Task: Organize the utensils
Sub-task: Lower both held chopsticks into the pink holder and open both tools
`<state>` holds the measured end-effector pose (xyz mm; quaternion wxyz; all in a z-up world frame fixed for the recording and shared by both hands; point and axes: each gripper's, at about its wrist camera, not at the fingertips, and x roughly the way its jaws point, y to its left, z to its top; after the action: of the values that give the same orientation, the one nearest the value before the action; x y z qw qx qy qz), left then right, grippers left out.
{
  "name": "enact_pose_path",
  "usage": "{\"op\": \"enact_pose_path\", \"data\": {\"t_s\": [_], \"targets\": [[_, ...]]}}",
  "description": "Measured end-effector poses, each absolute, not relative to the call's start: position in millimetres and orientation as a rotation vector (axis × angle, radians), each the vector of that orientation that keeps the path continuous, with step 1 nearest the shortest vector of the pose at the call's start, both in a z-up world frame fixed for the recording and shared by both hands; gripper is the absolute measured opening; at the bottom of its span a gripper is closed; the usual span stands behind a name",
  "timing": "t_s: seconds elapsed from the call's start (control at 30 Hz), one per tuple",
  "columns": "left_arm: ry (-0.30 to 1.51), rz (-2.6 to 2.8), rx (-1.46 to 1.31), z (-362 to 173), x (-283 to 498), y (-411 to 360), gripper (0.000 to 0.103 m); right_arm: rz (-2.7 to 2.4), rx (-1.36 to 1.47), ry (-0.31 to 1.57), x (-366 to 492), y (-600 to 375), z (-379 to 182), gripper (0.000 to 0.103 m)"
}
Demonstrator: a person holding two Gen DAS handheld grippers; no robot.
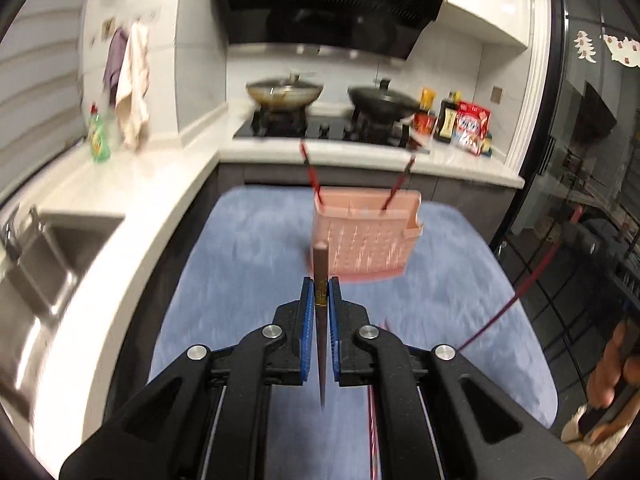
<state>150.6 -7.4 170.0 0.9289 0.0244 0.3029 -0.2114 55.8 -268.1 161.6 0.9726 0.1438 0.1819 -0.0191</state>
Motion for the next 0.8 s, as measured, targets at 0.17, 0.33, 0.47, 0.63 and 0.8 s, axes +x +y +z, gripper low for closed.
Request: {"op": "enact_pose_path", "data": {"t_s": [0.17,0.33,0.47,0.63,0.8], "targets": [[0.536,-0.456,0.04,205.1,180.7,-29.6,0.007,-0.017,0.301,0.322,86.9,-278.2,181.5,0.007],[0.438,-0.464,-0.012,244.5,214.1,-50.8,0.007,0.004,0.347,0.251,126.8,-294.3,208.2,0.007],[0.361,-0.475,-0.054,268.1,242.8,-68.1,0.007,-0.005,0.363,0.189,164.4,-300.1,229.8,0.007],[0.321,-0.469,-0.071,275.3,275.8,-85.8,0.007,-0.017,0.36,0.167,204.7,-301.3,237.3,0.007],[0.349,-0.433,-0.04,256.7,303.2,-98.1,0.007,-0.012,0.373,0.213,239.2,-305.1,215.6,0.007]]}}
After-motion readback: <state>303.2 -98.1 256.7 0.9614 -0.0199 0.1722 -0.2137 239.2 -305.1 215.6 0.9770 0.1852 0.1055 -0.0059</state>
